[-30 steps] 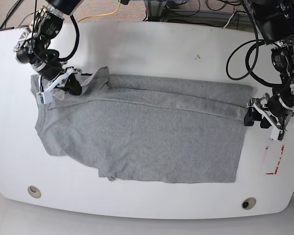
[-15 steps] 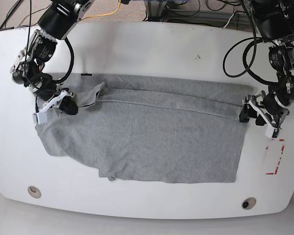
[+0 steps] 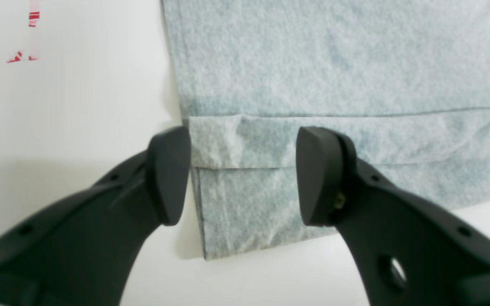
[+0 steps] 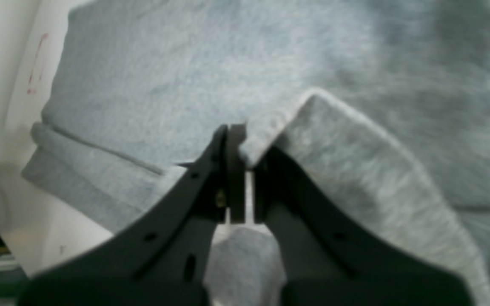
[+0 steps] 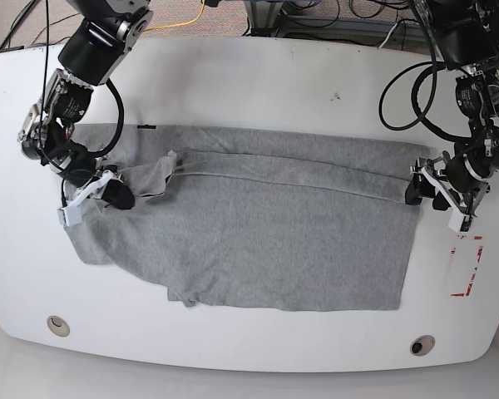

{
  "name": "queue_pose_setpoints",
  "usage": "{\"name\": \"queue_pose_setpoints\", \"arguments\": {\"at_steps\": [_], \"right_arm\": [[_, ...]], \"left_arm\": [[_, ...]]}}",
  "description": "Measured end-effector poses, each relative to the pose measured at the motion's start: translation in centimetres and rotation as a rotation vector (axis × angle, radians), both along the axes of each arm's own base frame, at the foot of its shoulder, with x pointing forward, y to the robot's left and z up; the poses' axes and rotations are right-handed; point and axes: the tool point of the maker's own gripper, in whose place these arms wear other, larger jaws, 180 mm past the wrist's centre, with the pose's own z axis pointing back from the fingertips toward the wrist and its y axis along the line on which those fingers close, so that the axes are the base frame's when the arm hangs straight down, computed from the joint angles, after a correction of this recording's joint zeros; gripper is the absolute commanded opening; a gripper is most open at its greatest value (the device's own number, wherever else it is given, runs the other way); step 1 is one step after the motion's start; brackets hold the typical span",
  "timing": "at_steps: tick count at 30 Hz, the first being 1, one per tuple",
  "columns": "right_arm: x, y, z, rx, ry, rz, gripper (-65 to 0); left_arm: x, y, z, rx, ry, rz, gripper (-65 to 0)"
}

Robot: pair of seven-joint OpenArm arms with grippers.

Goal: Layout the t-shirt on the table in an organized manner, then fold the t-shirt properly

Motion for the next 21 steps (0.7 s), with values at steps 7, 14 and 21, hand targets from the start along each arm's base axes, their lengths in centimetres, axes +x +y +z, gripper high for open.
{"name": "queue_pose_setpoints", "arguments": {"at_steps": [7,14,21], "right_arm": [[1.1,1.3,0.7,0.012,-0.036,0.024,-63.1],[1.7,1.2,1.4,0.01,-0.062,0.019,-62.9],[2.2,1.3,1.8,0.012,-0.074,0.02,-49.8]], "left_arm": [[0.0,0.0,0.0,0.001,0.0,0.0,-27.8],[0.0,0.0,0.0,-0.002,-0.001,-0.001,-27.8],[-0.2,0.0,-0.1,-0.002,0.004,-0.001,-27.8]]}}
